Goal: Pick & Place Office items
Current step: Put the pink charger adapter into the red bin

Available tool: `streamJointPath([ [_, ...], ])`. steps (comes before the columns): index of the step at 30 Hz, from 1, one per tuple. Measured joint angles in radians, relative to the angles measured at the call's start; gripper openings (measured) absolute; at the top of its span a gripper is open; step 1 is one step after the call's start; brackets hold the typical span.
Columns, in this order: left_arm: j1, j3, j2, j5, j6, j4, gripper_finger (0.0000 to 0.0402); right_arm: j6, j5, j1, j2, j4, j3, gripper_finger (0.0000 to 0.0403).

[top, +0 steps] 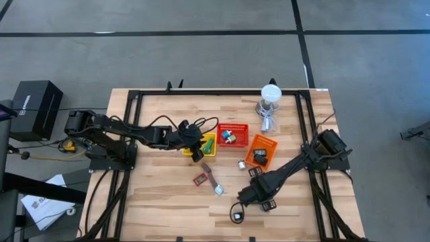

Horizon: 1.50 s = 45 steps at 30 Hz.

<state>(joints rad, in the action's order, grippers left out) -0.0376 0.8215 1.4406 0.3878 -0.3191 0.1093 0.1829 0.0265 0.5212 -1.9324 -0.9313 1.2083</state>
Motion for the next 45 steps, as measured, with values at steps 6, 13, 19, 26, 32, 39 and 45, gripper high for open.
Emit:
streamJointPath([
  [6,0.0,0.0,0.0,0.0,0.0,-0.001,0.01,0.002,-0.064,-0.04,-0.001,0.004,0.0,0.0126],
  [13,0.0,0.0,0.0,0.0,0.0,-0.005,0.01,-0.088,-0.052,-0.086,-0.004,0.008,0.093,0.0142],
  [19,0.0,0.0,0.0,0.0,0.0,-0.006,0.01,-0.23,0.017,-0.135,-0.004,-0.094,0.269,0.0125],
  [26,0.0,0.0,0.0,0.0,0.0,-0.006,0.01,-0.418,0.284,-0.295,-0.002,-0.218,0.372,0.0131],
  [32,0.0,0.0,0.0,0.0,0.0,-0.006,0.01,-0.483,0.293,-0.497,-0.002,-0.19,0.373,0.0132],
  [39,0.0,0.0,0.0,0.0,0.0,-0.006,0.01,-0.508,0.261,-0.652,-0.003,-0.123,0.373,0.0141],
  [45,0.0,0.0,0.0,0.0,0.0,-0.006,0.01,-0.508,0.187,-0.681,-0.003,-0.094,0.373,0.014],
])
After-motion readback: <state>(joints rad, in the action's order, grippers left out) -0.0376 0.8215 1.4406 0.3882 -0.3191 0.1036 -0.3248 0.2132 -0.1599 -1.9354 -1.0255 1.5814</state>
